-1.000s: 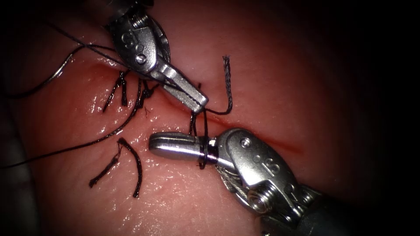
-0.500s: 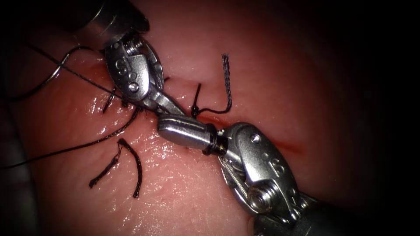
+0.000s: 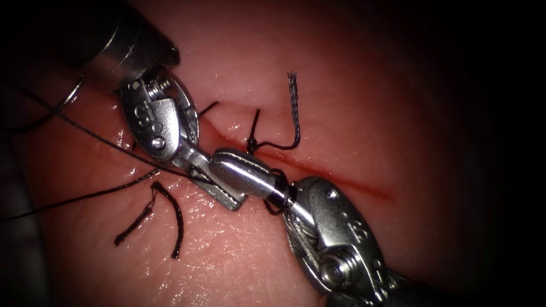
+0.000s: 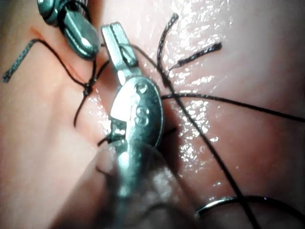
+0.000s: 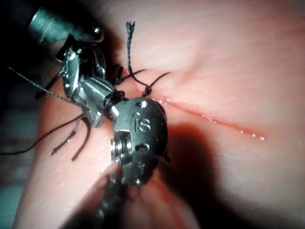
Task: Wound Closure
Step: Wrap the suture twice counter-clockwise around the right gripper, then grab the short tail with the right gripper
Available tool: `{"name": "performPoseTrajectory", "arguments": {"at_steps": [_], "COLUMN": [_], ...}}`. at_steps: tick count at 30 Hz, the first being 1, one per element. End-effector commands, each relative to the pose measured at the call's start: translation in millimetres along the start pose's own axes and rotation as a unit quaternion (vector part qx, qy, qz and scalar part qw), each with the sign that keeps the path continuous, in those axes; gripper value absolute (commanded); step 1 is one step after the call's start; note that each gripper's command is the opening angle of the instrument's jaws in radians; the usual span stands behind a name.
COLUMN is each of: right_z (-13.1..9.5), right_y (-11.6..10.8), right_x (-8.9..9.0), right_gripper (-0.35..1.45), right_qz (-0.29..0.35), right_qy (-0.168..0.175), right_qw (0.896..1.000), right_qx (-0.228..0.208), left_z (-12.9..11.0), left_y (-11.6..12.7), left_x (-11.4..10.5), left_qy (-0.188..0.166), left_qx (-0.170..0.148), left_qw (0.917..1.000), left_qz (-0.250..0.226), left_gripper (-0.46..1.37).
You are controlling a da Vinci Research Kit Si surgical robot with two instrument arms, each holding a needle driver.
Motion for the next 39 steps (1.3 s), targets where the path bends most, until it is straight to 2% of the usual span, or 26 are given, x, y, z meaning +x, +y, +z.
{"name": "performPoseTrajectory", "arguments": {"at_steps": [1, 5, 7, 12, 19, 20, 22, 25, 29, 31, 32, 39], "right_z": [0.0, -0.5, -1.0, -1.9, -2.7, -2.8, -2.9, -3.0, -3.4, -4.2, -4.2, -6.2], "right_y": [-0.1, -0.2, -0.3, -0.4, -0.3, -0.2, -0.3, -0.4, -0.6, -0.4, -0.4, 0.2], "right_x": [-0.2, -0.9, -1.1, -1.2, -0.8, -0.8, -0.8, -0.9, -1.3, -2.0, -2.0, -3.5], "right_gripper": [-0.35, -0.35, -0.23, -0.12, 0.31, 0.45, 0.62, 0.72, 0.62, 0.56, 0.56, 0.56], "right_qz": [0.006, 0.001, 0.002, 0.008, 0.024, 0.028, 0.028, 0.037, 0.058, 0.08, 0.08, 0.103], "right_qy": [0.004, 0.006, 0.005, 0.018, 0.05, 0.058, 0.067, 0.082, 0.107, 0.12, 0.12, 0.15], "right_qw": [1.0, 0.998, 0.996, 0.993, 0.986, 0.984, 0.982, 0.977, 0.969, 0.958, 0.958, 0.94], "right_qx": [-0.018, -0.061, -0.085, -0.114, -0.155, -0.164, -0.175, -0.192, -0.215, -0.247, -0.247, -0.288], "left_z": [0.0, 0.1, 0.3, 0.8, 1.4, 1.4, 1.5, 1.5, 1.4, 0.9, 0.9, 0.6], "left_y": [0.1, 0.2, 0.0, -0.4, 0.0, 0.2, 0.5, 1.0, 1.3, 0.8, 0.8, -0.9], "left_x": [0.3, 1.6, 2.4, 3.9, 4.3, 4.1, 3.9, 3.5, 2.4, 1.5, 1.5, -0.3], "left_qy": [-0.001, -0.003, -0.007, -0.018, -0.029, -0.03, -0.032, -0.034, -0.036, -0.039, -0.039, -0.047], "left_qx": [0.001, 0.006, 0.013, 0.027, 0.037, 0.037, 0.038, 0.038, 0.038, 0.039, 0.039, 0.048], "left_qw": [1.0, 1.0, 0.9999, 0.9993, 0.9986, 0.9986, 0.9984, 0.9982, 0.9982, 0.9981, 0.9981, 0.9974], "left_qz": [-0.004, 0.001, 0.006, 0.017, 0.024, 0.025, 0.026, 0.032, 0.029, 0.027, 0.027, 0.025], "left_gripper": [-0.35, -0.35, -0.35, -0.35, -0.35, -0.35, -0.35, -0.35, -0.35, -0.35, -0.35, -0.35]}}
